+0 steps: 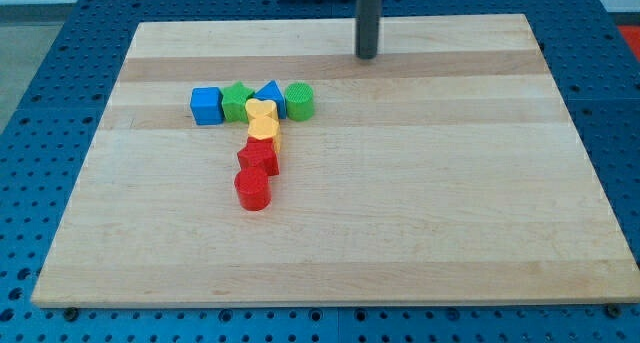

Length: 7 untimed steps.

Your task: Place your arm at the top right corner of the board

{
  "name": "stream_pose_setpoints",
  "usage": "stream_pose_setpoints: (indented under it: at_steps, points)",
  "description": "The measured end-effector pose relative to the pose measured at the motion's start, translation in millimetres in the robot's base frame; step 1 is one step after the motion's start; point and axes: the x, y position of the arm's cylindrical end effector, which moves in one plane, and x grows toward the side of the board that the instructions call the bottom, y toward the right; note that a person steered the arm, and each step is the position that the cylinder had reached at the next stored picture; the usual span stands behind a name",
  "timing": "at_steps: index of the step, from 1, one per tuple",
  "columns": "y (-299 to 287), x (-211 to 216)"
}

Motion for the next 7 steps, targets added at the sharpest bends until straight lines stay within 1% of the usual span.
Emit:
stream_pose_setpoints:
  at_steps: [1,2,3,4,7]
  points:
    - [79.9,-15.7]
    - [126.1,-31.7]
    - [157.0,-48.3]
    - [172.3,-56.2]
    - [174.0,-56.2]
